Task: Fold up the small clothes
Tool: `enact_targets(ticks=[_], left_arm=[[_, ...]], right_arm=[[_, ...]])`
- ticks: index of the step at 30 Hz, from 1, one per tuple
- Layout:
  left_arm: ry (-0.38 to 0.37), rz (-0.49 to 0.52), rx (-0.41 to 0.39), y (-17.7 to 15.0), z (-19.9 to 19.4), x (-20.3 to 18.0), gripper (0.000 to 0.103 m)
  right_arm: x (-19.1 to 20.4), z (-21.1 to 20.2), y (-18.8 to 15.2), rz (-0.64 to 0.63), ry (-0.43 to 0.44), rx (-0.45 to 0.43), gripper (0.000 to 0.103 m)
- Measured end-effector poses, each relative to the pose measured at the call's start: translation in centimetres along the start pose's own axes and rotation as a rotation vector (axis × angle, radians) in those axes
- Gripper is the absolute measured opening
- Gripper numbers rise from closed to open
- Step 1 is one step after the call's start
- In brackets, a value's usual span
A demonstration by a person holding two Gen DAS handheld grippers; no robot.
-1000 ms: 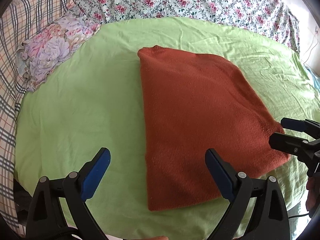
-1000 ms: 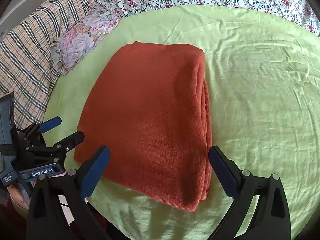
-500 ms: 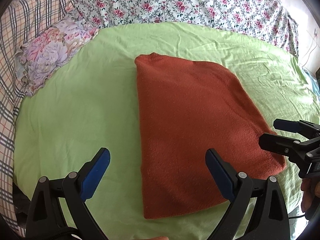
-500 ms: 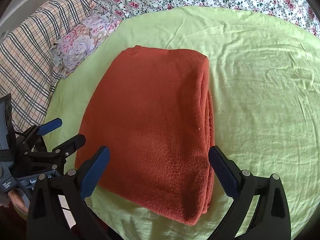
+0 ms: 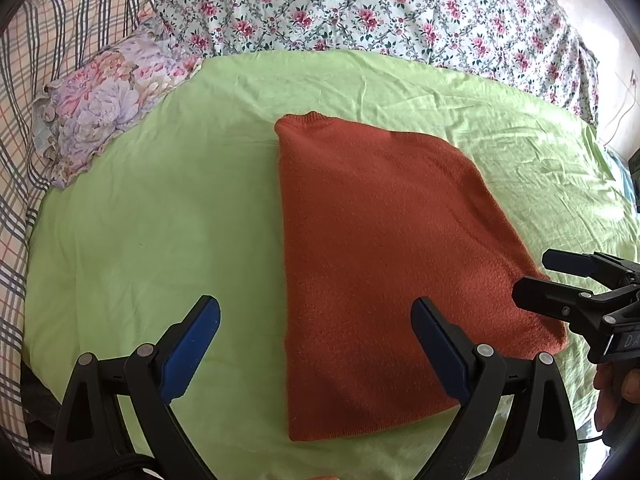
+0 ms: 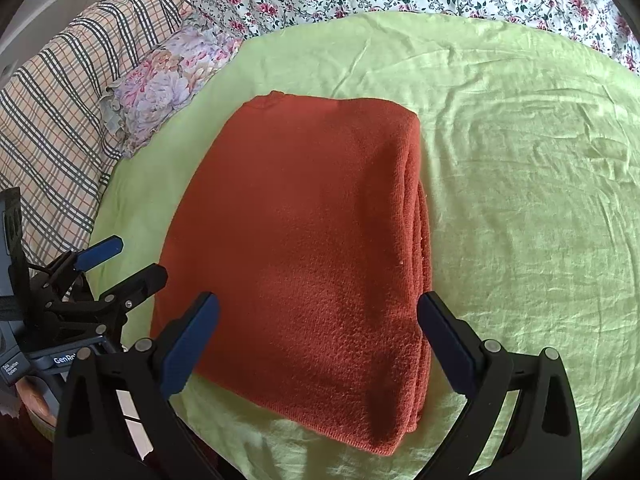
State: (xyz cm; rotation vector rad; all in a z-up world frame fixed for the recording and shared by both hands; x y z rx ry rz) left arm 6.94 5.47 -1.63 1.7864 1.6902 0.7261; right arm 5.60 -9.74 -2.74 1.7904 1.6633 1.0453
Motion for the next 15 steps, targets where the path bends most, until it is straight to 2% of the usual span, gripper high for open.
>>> enact_targets(ticks=[15], left_arm=[[0.0, -0.015, -0.014, 0.03, -0.68, 0.2, 0.097]], right_arm=[[0.34, 0.15, 0.08, -0.01, 0.006, 0.0, 0.099]])
Point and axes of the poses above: each gripper's, at about its wrist camera, not at the fingertips, and z roughly the way its jaws point, x to its left, y to its top, the point moved 3 cm from there along z, roughly the way its jaws point, and after that the axes turned 8 degrees about -x, right-handed, at the moved point
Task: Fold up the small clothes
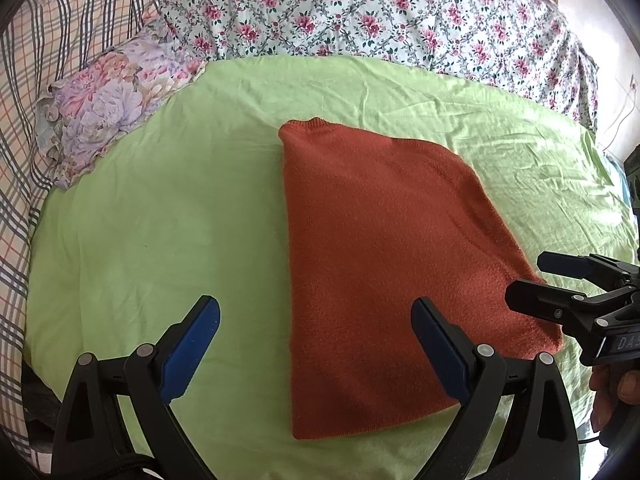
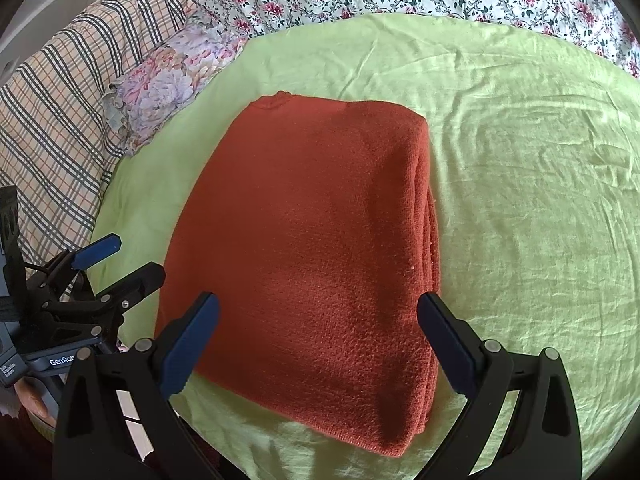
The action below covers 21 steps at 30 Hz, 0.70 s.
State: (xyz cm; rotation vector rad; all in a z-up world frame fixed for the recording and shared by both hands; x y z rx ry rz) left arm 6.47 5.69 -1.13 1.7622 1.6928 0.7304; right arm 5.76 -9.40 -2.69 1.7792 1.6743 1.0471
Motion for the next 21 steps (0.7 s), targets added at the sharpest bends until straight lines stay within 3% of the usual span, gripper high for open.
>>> enact_targets(ticks=[21], left_arm=[[0.002, -0.002, -0.005, 0.2, -0.25, 0.01, 0.097]], right_arm=[[0.16, -0.07, 0.45, -0.005, 0.002, 0.001, 0.099]])
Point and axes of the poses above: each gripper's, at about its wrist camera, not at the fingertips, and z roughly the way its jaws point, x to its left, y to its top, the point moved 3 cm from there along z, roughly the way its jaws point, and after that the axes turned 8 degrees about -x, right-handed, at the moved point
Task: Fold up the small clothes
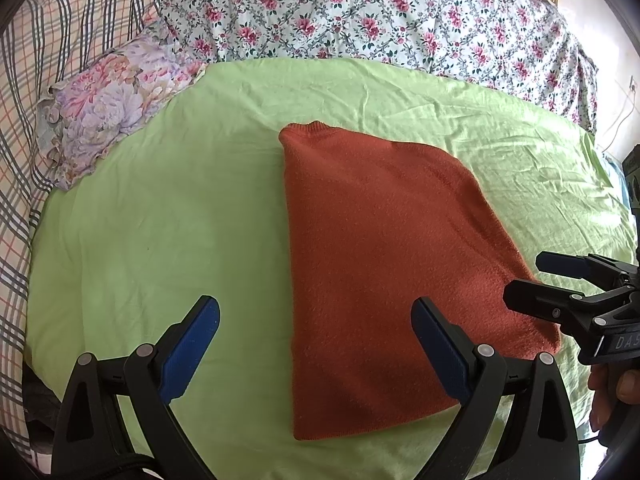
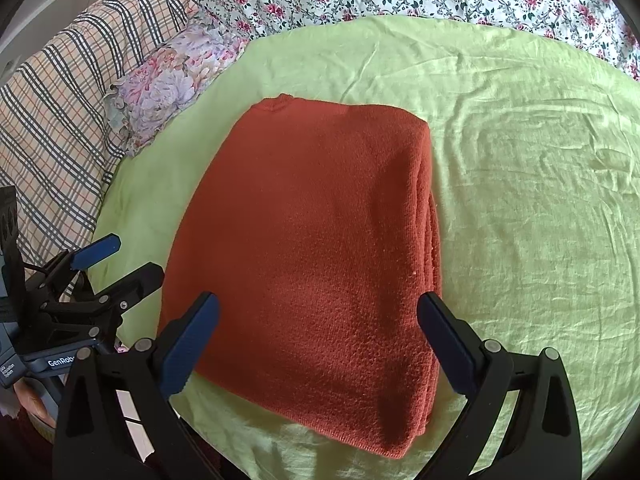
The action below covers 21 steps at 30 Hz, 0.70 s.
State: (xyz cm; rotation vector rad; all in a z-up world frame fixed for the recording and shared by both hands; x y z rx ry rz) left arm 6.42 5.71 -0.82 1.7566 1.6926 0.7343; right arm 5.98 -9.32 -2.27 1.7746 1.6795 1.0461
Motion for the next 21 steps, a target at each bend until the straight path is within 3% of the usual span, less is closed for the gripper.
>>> enact_targets(ticks=[21], left_arm=[[-0.01, 0.002, 0.005, 0.13, 0.02, -0.65, 0.097]], right_arm=[[0.22, -0.14, 0.27, 0.0, -0.001, 0.001, 0.099]])
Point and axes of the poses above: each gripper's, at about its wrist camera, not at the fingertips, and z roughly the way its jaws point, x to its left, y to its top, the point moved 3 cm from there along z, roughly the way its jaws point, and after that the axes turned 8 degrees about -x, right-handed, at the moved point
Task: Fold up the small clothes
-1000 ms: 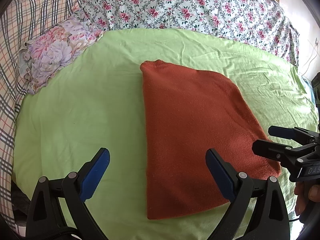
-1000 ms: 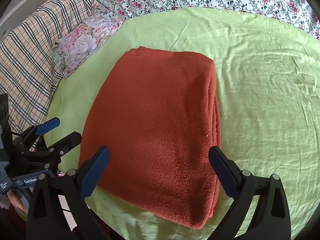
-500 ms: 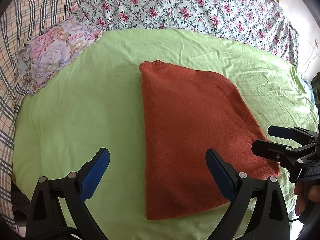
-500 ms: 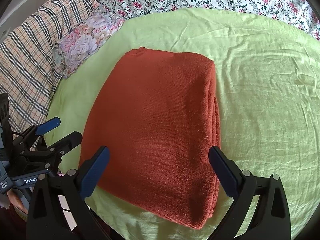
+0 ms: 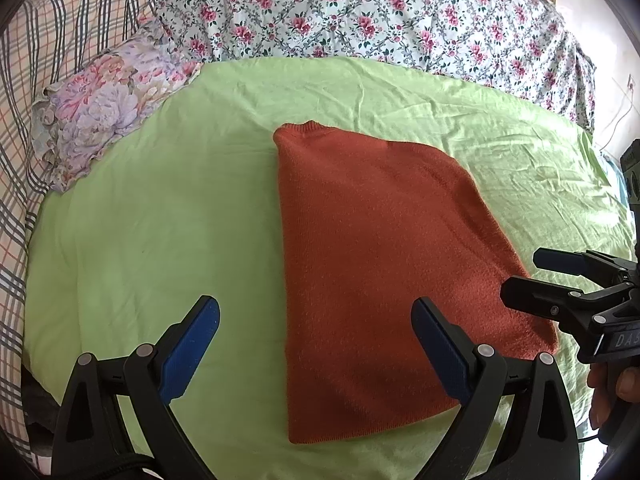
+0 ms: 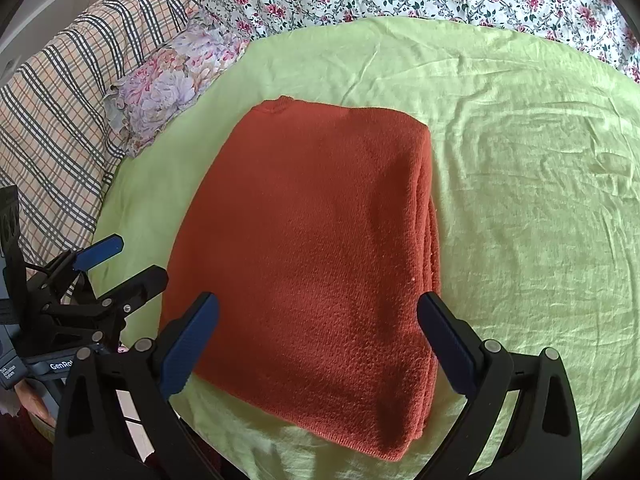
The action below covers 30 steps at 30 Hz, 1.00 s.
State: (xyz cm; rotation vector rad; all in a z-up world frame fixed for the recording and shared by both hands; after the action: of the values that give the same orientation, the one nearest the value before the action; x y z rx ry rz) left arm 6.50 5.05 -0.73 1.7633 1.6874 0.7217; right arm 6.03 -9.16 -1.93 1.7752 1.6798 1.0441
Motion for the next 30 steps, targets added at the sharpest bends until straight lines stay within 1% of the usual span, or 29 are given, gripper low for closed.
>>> enact_targets(ticks=[15, 30], left_arm=[[-0.003, 0.001, 0.015, 0.1, 0.8, 0.1, 0.097], [-0.005, 0.006, 0.026, 0.2, 1.2, -0.2, 0.097]], right_arm=[[-0.6, 0.4, 0.5, 0.006, 0.004, 0.007, 0.099], [-1.0, 0.9, 0.3, 0.015, 0.003, 0.011, 0.099]])
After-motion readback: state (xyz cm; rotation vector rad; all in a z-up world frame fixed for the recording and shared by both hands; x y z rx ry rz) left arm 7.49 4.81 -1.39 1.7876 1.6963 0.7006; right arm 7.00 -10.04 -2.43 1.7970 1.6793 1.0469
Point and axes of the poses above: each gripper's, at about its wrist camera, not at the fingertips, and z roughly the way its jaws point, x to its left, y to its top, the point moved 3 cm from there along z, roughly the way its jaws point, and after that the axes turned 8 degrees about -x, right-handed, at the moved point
